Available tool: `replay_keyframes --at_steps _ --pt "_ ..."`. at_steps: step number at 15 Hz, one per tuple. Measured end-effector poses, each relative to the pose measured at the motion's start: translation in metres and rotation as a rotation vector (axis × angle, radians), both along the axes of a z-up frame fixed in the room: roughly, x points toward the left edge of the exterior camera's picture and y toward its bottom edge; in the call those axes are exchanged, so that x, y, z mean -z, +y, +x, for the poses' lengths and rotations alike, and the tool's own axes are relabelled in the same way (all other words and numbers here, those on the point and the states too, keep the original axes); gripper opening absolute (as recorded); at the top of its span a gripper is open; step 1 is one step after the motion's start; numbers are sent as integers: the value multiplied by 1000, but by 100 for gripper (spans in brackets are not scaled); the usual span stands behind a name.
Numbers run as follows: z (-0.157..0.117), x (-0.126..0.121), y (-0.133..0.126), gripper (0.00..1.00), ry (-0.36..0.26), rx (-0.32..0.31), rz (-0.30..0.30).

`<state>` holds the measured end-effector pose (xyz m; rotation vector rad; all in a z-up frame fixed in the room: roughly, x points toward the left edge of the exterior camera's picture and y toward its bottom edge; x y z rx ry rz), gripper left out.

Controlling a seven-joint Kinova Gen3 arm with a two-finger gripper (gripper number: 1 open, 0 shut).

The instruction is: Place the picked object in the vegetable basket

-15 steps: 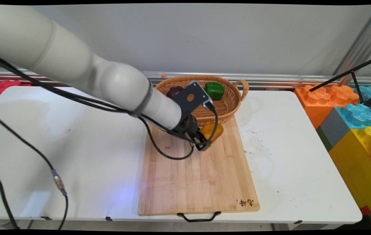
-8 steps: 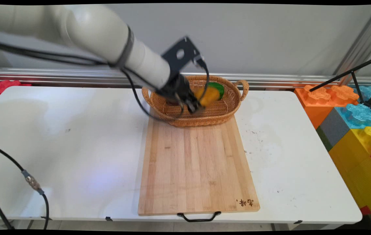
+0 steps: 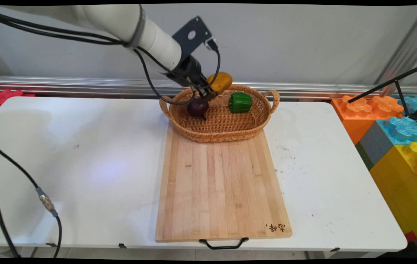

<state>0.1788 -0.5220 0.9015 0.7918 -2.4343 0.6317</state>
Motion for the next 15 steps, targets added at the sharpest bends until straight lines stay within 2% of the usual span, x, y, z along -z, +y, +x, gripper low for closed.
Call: replay_keyframes --at_steps 5,12,13,15 --pt "-1 53 -30 0 15 27 91" --pt "3 87 -52 0 10 31 149" --pt "3 89 -53 100 11 32 153" --pt "2 89 -55 100 18 41 161"
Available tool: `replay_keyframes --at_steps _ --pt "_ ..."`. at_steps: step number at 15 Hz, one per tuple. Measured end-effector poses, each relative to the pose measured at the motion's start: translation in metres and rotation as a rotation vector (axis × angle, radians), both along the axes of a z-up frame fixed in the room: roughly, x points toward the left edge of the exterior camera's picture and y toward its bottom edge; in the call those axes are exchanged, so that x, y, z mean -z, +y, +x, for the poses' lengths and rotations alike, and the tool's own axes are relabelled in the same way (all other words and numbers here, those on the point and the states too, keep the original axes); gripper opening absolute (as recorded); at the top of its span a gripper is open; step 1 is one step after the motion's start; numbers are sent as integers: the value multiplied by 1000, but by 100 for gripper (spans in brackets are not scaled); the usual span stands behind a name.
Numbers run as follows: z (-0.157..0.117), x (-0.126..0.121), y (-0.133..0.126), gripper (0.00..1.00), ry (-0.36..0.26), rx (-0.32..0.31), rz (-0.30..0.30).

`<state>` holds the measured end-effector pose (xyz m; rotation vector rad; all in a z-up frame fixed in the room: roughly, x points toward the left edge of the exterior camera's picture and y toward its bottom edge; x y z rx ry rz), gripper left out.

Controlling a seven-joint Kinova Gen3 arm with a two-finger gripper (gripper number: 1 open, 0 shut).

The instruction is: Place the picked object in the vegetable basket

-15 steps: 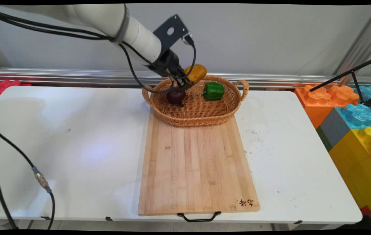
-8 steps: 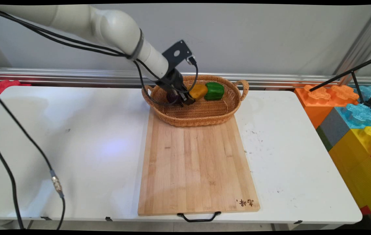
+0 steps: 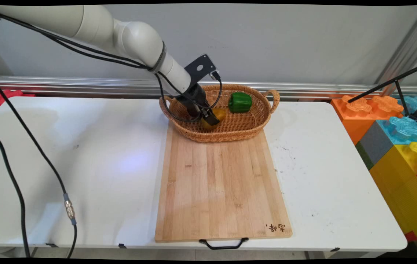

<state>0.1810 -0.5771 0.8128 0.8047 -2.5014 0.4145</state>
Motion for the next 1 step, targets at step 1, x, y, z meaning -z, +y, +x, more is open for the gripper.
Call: replay_keyframes --at_steps 1 --pt "-1 -2 0 100 3 9 1"
